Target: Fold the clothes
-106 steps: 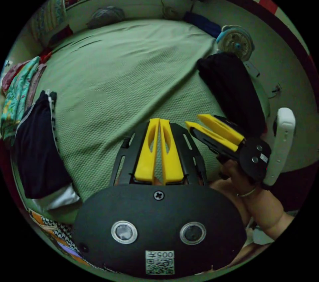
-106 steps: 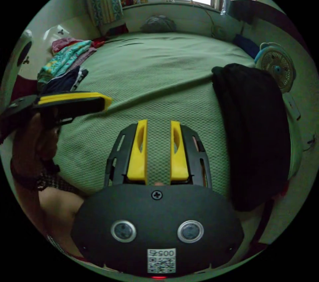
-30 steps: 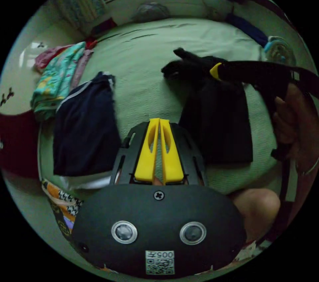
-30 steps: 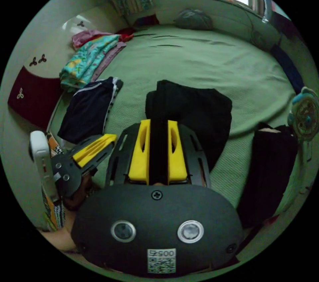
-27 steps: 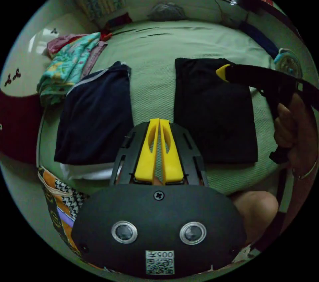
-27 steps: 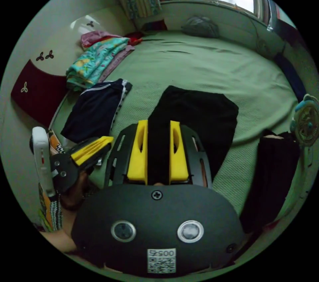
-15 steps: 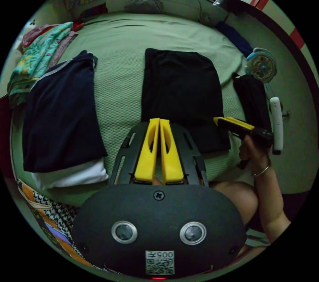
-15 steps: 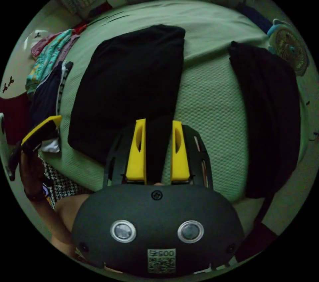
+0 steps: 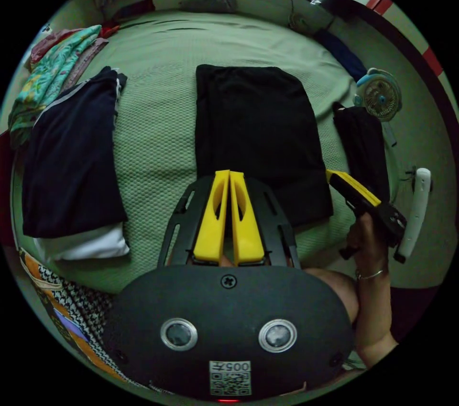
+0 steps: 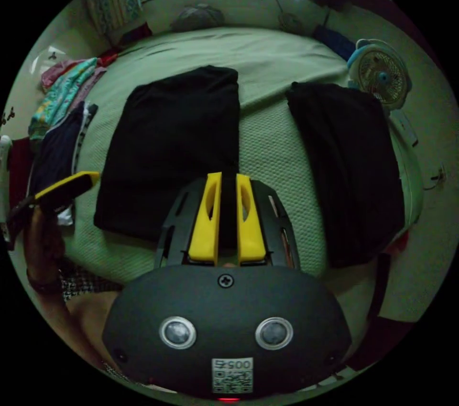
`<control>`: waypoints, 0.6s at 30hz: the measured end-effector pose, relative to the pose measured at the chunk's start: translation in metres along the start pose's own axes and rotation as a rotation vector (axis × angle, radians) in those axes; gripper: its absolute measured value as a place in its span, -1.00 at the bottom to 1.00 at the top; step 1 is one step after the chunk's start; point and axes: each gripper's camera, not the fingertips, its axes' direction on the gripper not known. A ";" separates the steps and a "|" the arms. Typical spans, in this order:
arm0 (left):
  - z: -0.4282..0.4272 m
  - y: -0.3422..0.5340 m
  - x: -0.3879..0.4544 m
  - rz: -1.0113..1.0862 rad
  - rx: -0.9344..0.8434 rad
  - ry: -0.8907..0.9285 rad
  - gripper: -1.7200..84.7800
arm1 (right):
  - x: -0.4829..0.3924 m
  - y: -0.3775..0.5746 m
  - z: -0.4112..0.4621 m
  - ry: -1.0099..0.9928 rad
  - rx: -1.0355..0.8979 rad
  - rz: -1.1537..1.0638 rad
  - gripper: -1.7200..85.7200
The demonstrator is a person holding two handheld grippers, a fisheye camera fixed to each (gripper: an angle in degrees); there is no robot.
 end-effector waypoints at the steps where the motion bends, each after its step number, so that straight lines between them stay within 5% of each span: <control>1: -0.001 0.003 0.002 0.001 0.009 -0.001 -0.98 | -0.011 0.001 -0.002 -0.018 -0.017 -0.012 -0.92; 6: -0.007 0.026 0.018 0.027 0.104 -0.062 -0.97 | -0.047 0.008 -0.026 0.005 0.021 -0.075 -0.98; 14: 0.017 0.032 0.014 0.050 0.025 -0.056 -0.97 | -0.069 0.024 -0.004 -0.028 0.144 -0.084 -0.98; 18: 0.022 0.025 0.025 0.113 0.067 -0.132 -0.97 | -0.092 0.013 -0.003 -0.024 0.150 -0.318 -0.98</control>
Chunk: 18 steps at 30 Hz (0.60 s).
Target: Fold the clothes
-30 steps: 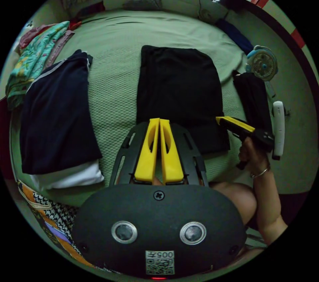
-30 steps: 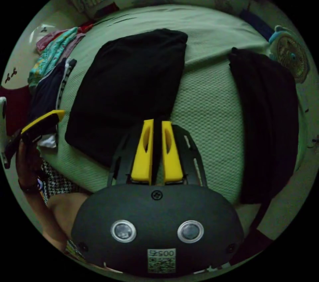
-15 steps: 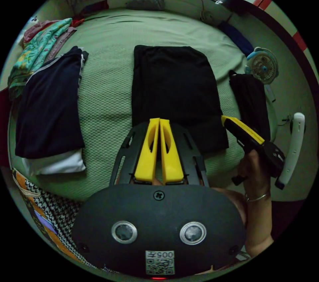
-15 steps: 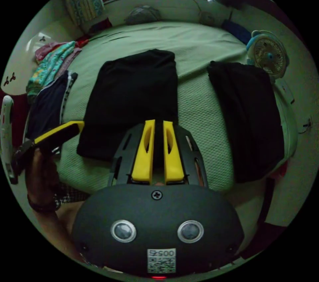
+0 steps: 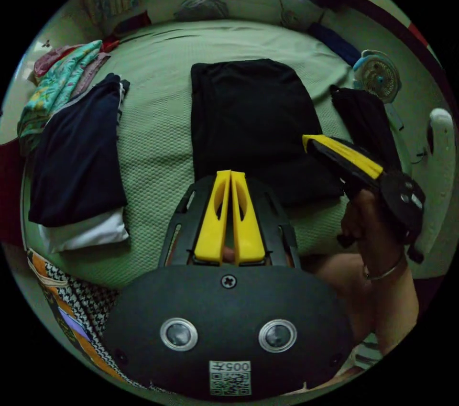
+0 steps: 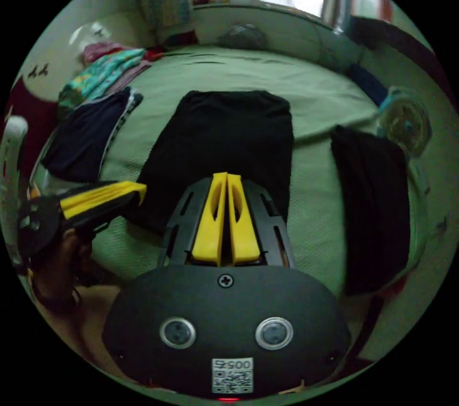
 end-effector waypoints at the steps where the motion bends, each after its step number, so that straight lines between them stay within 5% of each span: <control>1: 0.001 -0.002 0.002 0.014 0.001 -0.014 -0.97 | -0.002 -0.001 0.003 0.000 -0.005 -0.032 -0.98; 9: 0.032 -0.031 0.044 0.209 -0.021 -0.121 -0.97 | 0.000 -0.009 0.027 -0.026 -0.093 0.011 -0.98; 18: 0.057 -0.035 0.032 0.095 -0.009 -0.004 -0.97 | -0.004 -0.019 0.045 -0.092 -0.172 0.095 -0.98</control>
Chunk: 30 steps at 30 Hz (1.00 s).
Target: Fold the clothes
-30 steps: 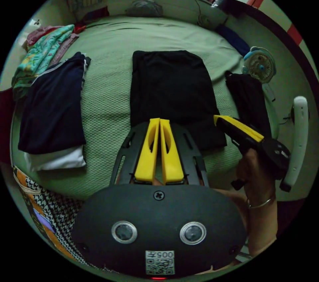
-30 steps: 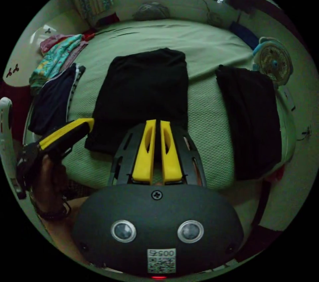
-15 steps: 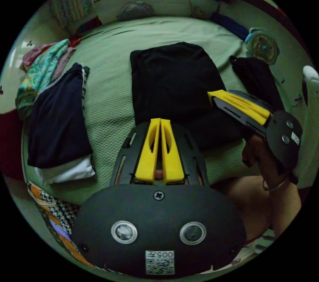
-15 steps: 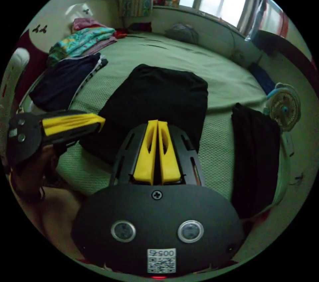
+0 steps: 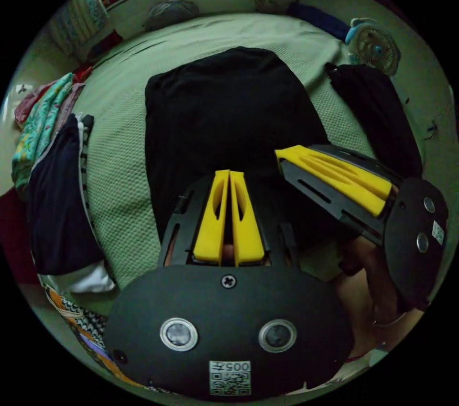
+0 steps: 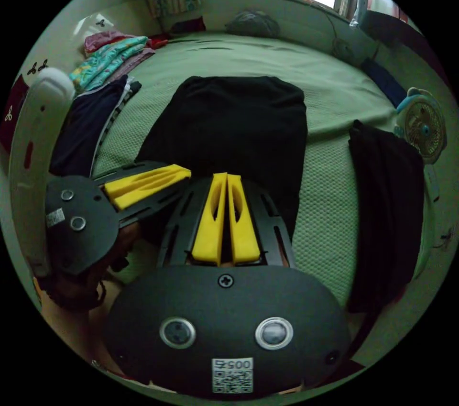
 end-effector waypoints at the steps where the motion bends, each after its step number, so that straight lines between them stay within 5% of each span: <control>1: 0.001 0.001 -0.001 -0.004 0.009 0.005 -0.97 | -0.001 -0.002 0.006 -0.012 -0.031 0.012 -0.98; 8: 0.009 0.000 -0.023 -0.118 0.011 0.115 -0.97 | -0.005 -0.004 0.012 -0.002 -0.016 0.042 -0.98; 25: 0.013 -0.010 -0.046 -0.034 -0.025 0.070 -0.97 | -0.014 -0.022 0.023 0.049 -0.096 -0.027 -0.98; 30: 0.011 -0.019 -0.080 -0.107 -0.106 0.262 -0.97 | -0.002 -0.033 0.020 -0.044 -0.147 -0.015 -0.98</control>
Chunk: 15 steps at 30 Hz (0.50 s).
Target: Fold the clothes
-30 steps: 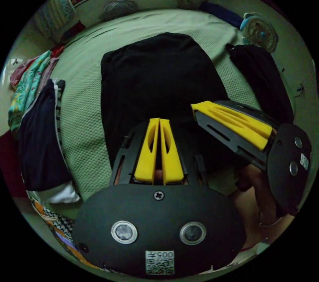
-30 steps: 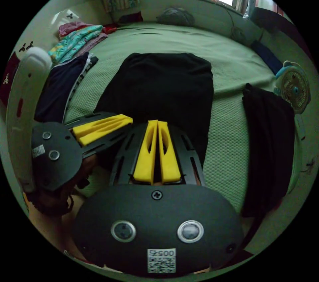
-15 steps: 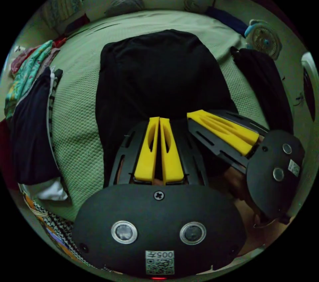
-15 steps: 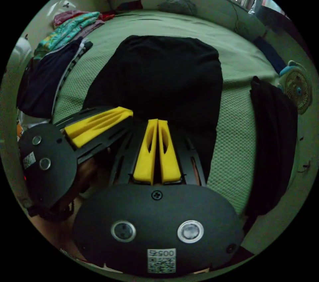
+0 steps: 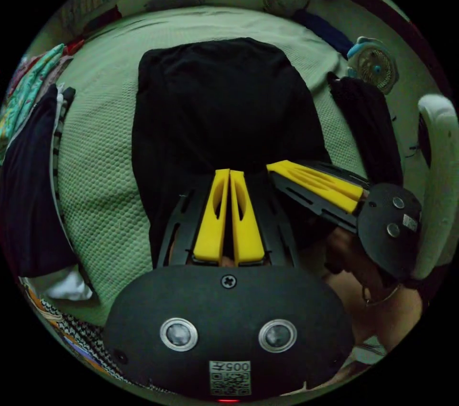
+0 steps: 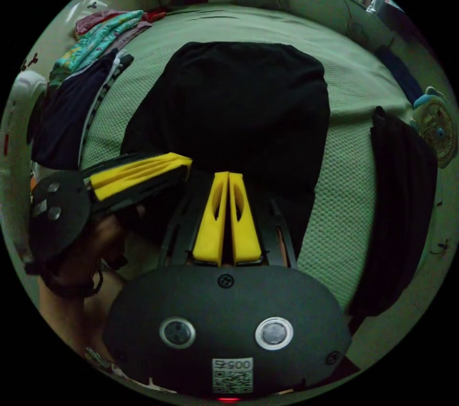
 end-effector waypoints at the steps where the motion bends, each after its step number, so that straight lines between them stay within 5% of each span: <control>1: -0.002 -0.002 -0.004 -0.009 -0.014 0.028 -0.98 | 0.002 -0.006 -0.003 -0.015 -0.039 -0.026 -0.98; 3: -0.012 -0.008 -0.016 0.007 -0.063 0.119 -0.98 | 0.003 -0.015 -0.015 -0.024 -0.060 -0.072 -0.98; 6: -0.045 -0.006 -0.022 0.055 0.010 0.152 -0.98 | 0.009 -0.011 -0.064 -0.074 0.192 -0.012 -0.98; 10: -0.085 0.009 -0.023 0.067 0.139 -0.060 -0.98 | 0.007 0.013 -0.097 -0.127 0.372 0.061 -0.98; 15: -0.106 0.022 -0.028 0.053 0.210 -0.243 -0.98 | -0.007 0.000 -0.081 -0.112 0.274 0.023 -0.98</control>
